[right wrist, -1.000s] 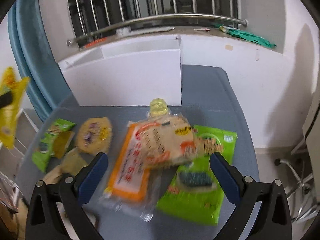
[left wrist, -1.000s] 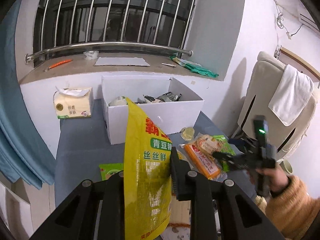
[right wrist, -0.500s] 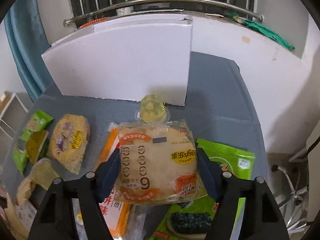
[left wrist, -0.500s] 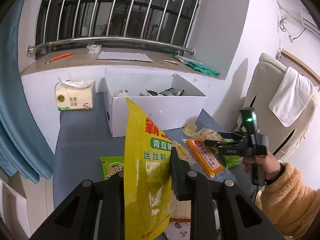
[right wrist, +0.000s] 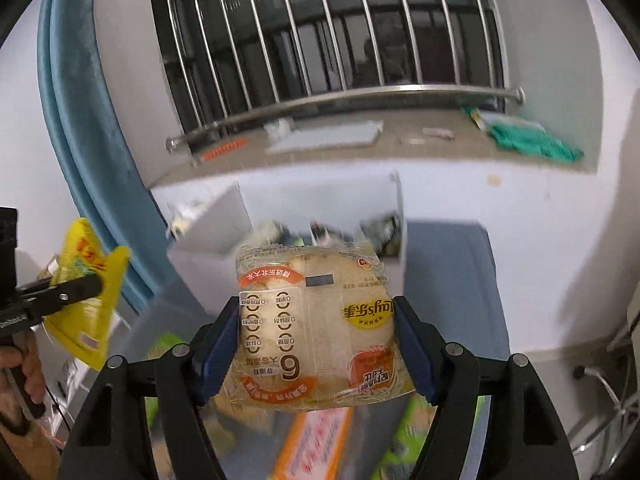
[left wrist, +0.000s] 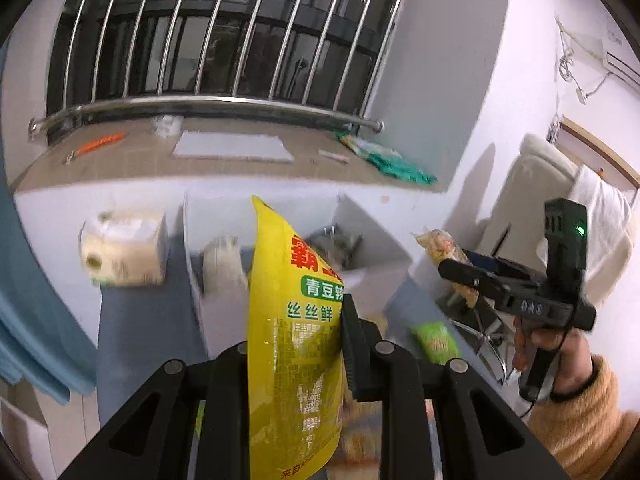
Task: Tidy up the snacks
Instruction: 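Drop both bags into the white box by opening both tools, then grasp the green seaweed bag with the right tool while the left tool grasps another seaweed bag, then carry both green seaweed bags into the white box and open both tools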
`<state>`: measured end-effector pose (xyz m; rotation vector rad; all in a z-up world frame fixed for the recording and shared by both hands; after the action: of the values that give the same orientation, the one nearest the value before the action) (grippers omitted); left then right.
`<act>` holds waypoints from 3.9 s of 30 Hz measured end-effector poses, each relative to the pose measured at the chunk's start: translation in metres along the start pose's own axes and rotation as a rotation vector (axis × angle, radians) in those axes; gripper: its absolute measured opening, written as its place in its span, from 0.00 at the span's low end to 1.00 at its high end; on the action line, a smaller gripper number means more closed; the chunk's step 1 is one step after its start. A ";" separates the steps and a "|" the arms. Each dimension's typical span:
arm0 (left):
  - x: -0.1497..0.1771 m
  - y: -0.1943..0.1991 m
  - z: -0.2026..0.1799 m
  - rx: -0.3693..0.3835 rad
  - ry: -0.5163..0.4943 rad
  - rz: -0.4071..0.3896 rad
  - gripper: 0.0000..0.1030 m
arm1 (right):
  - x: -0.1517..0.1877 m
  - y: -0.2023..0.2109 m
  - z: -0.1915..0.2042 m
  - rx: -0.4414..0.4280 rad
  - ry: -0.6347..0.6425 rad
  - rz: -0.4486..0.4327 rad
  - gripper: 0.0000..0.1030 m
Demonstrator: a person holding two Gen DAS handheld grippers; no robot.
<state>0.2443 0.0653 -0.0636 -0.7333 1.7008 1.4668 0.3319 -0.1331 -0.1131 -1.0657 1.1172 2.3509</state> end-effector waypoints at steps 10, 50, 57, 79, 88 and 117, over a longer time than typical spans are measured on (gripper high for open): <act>-0.066 -0.099 0.047 -0.116 -0.053 0.076 0.25 | -0.083 -0.080 0.016 0.019 -0.057 0.038 0.75; 0.115 0.043 -0.037 -0.131 0.061 0.048 1.00 | 0.066 0.079 -0.022 0.058 -0.007 -0.090 1.00; 0.147 0.050 -0.045 -0.155 0.086 0.065 1.00 | 0.128 0.054 -0.064 0.233 -0.064 0.039 1.00; 0.186 0.044 -0.025 -0.183 0.117 0.156 1.00 | 0.120 -0.037 -0.136 0.441 -0.149 0.167 0.64; 0.196 0.009 -0.016 -0.186 0.061 0.271 1.00 | 0.111 0.011 -0.126 0.361 -0.192 0.053 0.63; 0.135 0.049 0.011 -0.168 0.092 0.060 0.73 | 0.105 0.059 -0.043 0.120 -0.138 -0.018 0.64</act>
<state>0.1325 0.0918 -0.1508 -0.8575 1.6955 1.6549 0.2494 -0.2064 -0.1776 -0.8547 1.1746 2.2733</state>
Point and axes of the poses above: each gripper's, at about its wrist camera, not at the fingertips, and y roughly against the way its jaws point, z to its left, x to its underside, the point moved 9 cm from there along -y, roughly the way its jaws point, and after that the axes turned 15 degrees about -y, right-handed, at the moved point
